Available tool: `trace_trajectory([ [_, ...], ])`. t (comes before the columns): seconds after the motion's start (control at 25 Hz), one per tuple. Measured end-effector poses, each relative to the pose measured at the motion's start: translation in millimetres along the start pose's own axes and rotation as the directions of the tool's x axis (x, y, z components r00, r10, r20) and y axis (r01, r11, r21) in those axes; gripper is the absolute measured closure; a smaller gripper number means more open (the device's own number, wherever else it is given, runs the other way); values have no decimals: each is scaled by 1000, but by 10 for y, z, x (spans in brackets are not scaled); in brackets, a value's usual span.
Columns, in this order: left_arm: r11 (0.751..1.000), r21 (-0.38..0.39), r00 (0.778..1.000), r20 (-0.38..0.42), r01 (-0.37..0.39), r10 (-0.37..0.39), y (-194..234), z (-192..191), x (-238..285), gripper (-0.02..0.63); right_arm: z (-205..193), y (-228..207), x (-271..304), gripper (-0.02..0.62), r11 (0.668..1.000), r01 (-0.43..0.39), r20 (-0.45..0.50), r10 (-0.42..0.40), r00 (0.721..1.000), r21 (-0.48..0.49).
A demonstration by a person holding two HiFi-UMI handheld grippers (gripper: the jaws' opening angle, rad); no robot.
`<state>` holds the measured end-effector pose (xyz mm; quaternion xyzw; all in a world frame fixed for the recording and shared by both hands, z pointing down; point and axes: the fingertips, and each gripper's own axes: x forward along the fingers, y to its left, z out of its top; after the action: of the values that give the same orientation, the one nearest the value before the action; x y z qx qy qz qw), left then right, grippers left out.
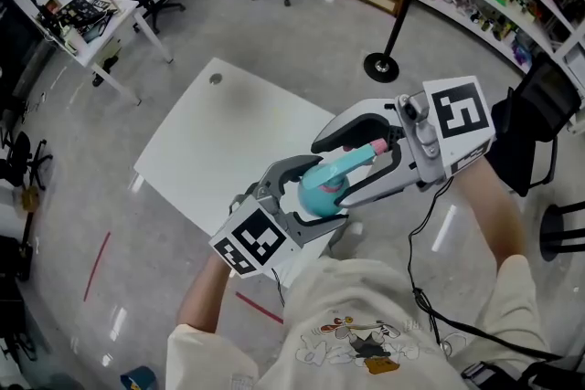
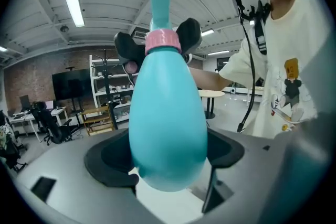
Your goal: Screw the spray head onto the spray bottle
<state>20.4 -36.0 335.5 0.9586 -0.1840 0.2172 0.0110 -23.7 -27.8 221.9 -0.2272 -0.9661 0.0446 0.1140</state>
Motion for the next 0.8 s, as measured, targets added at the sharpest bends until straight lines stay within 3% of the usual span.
trace_trajectory([
  [0.12,1000,11,1000,-5,17,-17,-71,-26,14,193,-68,71,66,322,999,-34,-20,34,999,3],
  [0.16,1000,13,1000,-2,23,-23,-91,-39,18,193,-97,91,82,337,999,-42,-22,42,999,3],
  [0.24,999,9,999,4,34,-34,-109,-72,21,193,-134,110,105,437,999,-46,-17,46,999,-2],
  [0.36,1000,-4,1000,-1,29,-29,-80,-102,31,193,-151,85,113,449,999,-28,-13,28,1000,-19],
  [0.48,999,-43,1000,-18,-25,24,16,-121,45,193,-152,-11,97,451,999,33,-16,-33,999,-28],
  [0.56,992,-73,994,-43,-108,105,125,-169,62,194,-177,-105,86,451,994,101,-26,-102,994,-34],
  [0.64,968,-88,970,-80,-236,229,280,-232,68,195,-216,-221,75,453,984,177,-32,-178,984,-21],
  [0.8,868,-96,869,-141,-488,473,598,-329,36,194,-262,-443,45,453,942,335,-25,-335,942,-8],
])
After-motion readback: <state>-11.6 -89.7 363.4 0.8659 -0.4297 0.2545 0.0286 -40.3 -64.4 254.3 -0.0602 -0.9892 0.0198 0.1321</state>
